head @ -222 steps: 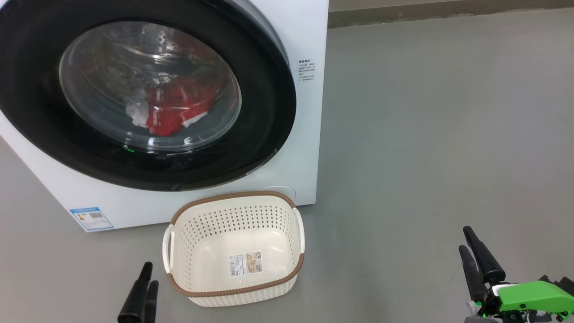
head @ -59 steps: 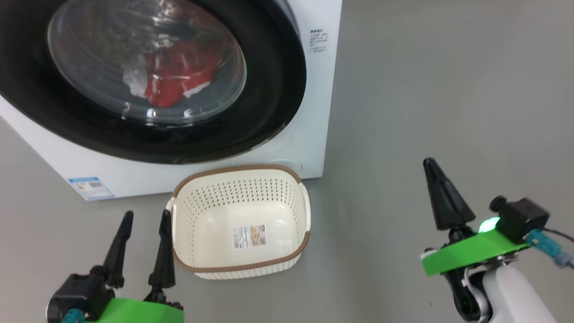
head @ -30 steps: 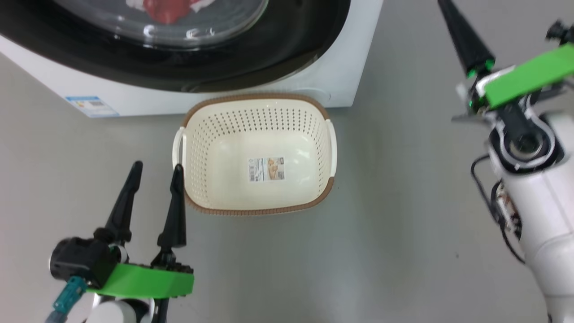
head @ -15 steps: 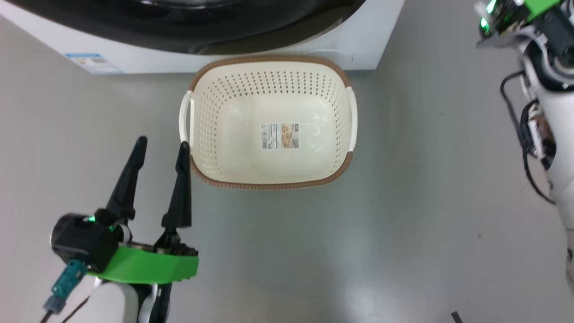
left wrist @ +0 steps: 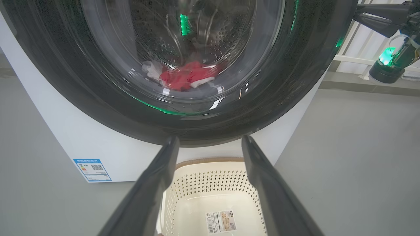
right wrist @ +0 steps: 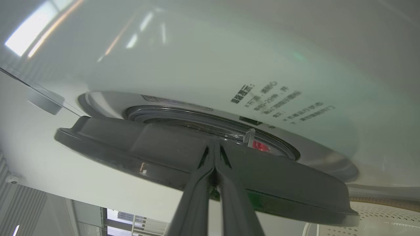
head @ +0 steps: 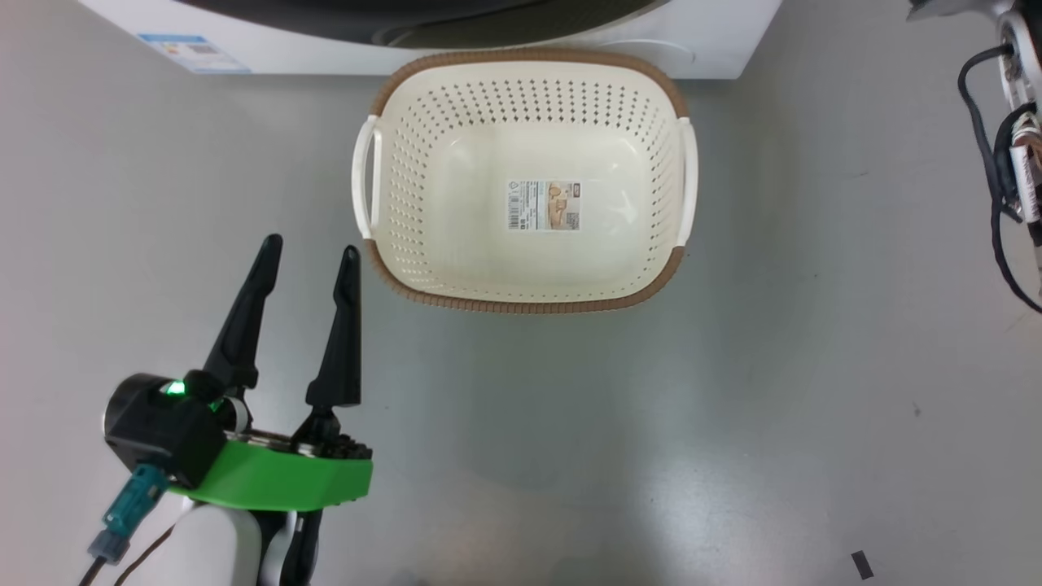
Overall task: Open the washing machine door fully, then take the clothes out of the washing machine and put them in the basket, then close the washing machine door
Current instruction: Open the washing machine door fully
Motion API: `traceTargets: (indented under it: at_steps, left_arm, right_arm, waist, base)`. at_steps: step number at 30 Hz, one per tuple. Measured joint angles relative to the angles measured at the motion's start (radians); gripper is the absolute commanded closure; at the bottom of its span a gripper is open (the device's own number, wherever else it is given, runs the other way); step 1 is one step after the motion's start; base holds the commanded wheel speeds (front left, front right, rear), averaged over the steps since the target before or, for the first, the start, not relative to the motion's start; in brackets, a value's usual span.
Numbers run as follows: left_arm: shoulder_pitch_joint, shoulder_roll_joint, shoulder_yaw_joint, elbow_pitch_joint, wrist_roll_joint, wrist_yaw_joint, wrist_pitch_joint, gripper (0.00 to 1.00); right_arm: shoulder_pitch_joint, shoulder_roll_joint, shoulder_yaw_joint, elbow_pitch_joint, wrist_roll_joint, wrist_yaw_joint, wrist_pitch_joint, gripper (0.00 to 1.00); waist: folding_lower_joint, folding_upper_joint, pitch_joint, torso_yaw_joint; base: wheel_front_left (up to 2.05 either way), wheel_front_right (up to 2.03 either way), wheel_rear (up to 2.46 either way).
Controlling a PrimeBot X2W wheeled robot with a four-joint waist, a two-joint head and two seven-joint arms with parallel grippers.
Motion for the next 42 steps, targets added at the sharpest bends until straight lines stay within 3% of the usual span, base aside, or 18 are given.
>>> traceTargets:
  at_steps: [17, 42]
  left_arm:
    - [-0.020, -0.002, -0.020, 0.004, -0.017, 0.001, 0.000, 0.00]
    - [-0.040, -0.004, -0.023, 0.026, -0.023, 0.002, 0.000, 0.00]
  right_arm:
    - [-0.066, -0.014, 0.007, 0.011, -0.019, 0.000, 0.076, 1.00]
    - [0.016, -0.031, 0.062, -0.102, -0.026, -0.007, 0.217, 1.00]
  waist:
    - [0.0000, 0.0000, 0.054, 0.044]
    - [0.0000, 0.0000, 0.012, 0.015]
  base:
    - [0.00, 0.00, 0.00]
    - [0.00, 0.00, 0.00]
